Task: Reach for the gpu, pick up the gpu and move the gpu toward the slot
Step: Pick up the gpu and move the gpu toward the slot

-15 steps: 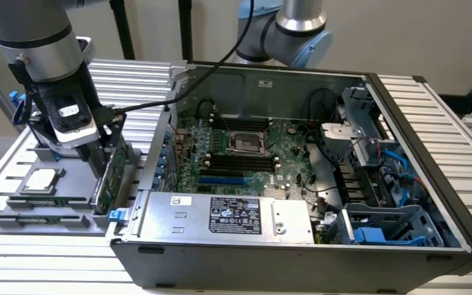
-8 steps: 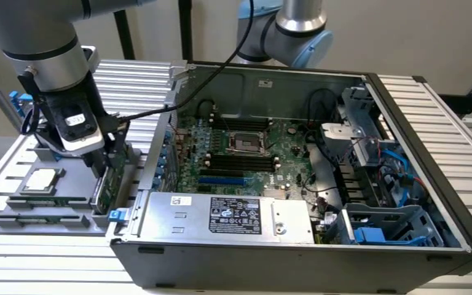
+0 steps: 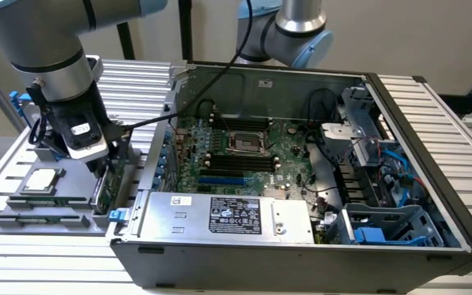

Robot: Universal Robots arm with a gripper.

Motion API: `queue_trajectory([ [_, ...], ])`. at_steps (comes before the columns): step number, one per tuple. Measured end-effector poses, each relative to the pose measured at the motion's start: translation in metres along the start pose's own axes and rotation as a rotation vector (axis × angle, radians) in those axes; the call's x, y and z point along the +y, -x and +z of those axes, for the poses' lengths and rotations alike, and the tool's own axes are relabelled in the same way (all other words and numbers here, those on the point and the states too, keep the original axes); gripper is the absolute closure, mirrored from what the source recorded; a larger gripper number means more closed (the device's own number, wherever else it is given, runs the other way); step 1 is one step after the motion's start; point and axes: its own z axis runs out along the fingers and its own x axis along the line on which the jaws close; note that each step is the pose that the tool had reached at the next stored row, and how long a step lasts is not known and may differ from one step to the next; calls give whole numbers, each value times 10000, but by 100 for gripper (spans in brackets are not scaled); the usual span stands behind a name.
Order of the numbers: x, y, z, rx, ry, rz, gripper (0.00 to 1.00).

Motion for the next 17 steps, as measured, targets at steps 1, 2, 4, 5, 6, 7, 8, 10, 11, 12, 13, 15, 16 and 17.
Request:
queue_trajectory([
  [1,-1,0,18,0,-9,-1,58],
  [2,-1,-1,35,0,-26,-1,58],
  [4,-1,-1,60,0,-65,3,58],
  [5,-1,0,66,0,-77,3,58],
  [6,0,-1,69,1,-86,6,58],
  [7,0,-1,72,-2,-93,8,58],
  [8,1,-1,76,-9,-100,9,58],
  [10,3,-2,80,-49,-109,9,58],
  [11,5,-2,83,-85,-108,10,58],
  [12,6,-1,86,-121,-107,9,58],
  [13,6,0,89,-142,-106,8,58],
  [15,6,-1,91,-148,-107,8,58],
  [16,6,-3,92,-149,-107,10,58],
  [17,6,-4,93,-149,-108,13,58],
])
